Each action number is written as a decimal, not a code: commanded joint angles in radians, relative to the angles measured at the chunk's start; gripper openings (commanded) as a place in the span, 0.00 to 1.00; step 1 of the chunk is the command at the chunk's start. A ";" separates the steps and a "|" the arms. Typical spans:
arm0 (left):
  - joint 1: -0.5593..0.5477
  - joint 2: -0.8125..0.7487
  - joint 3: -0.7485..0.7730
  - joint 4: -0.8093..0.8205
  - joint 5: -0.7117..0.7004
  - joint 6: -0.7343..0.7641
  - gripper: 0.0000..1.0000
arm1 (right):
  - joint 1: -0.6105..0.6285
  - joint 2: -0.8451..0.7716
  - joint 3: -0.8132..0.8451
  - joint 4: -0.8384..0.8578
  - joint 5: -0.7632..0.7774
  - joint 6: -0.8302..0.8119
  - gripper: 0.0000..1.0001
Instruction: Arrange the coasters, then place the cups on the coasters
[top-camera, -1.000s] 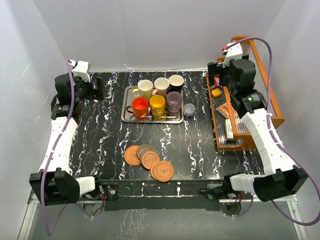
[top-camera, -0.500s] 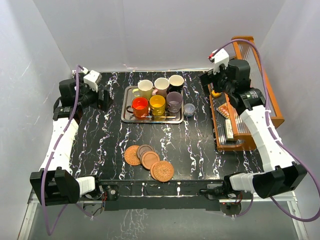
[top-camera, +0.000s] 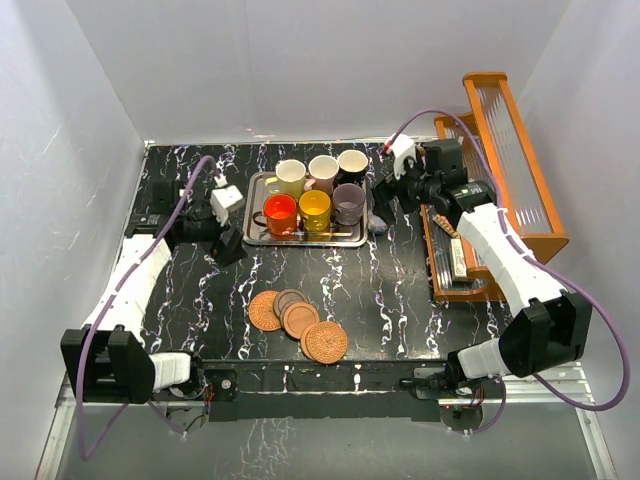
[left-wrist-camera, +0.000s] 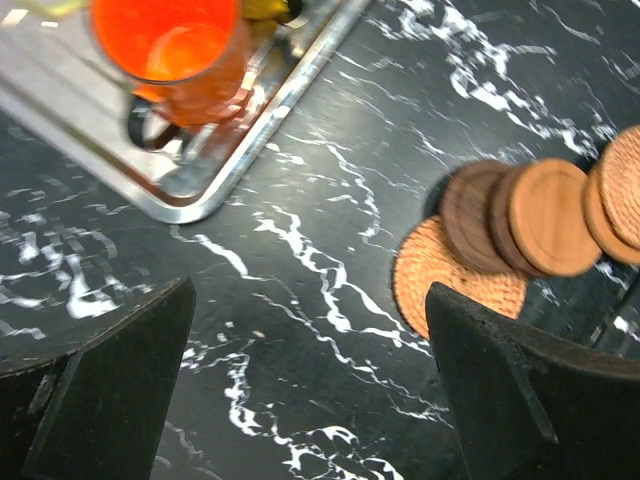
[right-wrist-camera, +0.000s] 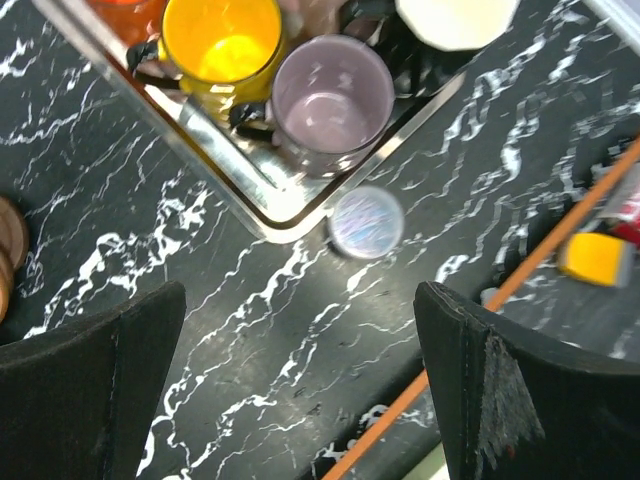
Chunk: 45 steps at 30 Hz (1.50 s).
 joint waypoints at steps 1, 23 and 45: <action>-0.080 0.039 -0.035 -0.142 0.033 0.178 0.99 | 0.001 -0.019 -0.100 0.159 -0.098 0.013 0.98; -0.385 0.214 -0.285 0.166 -0.298 0.197 0.93 | -0.072 -0.073 -0.325 0.336 -0.197 0.054 0.98; -0.202 0.239 -0.314 0.121 -0.593 0.401 0.90 | -0.104 -0.051 -0.336 0.335 -0.218 0.051 0.98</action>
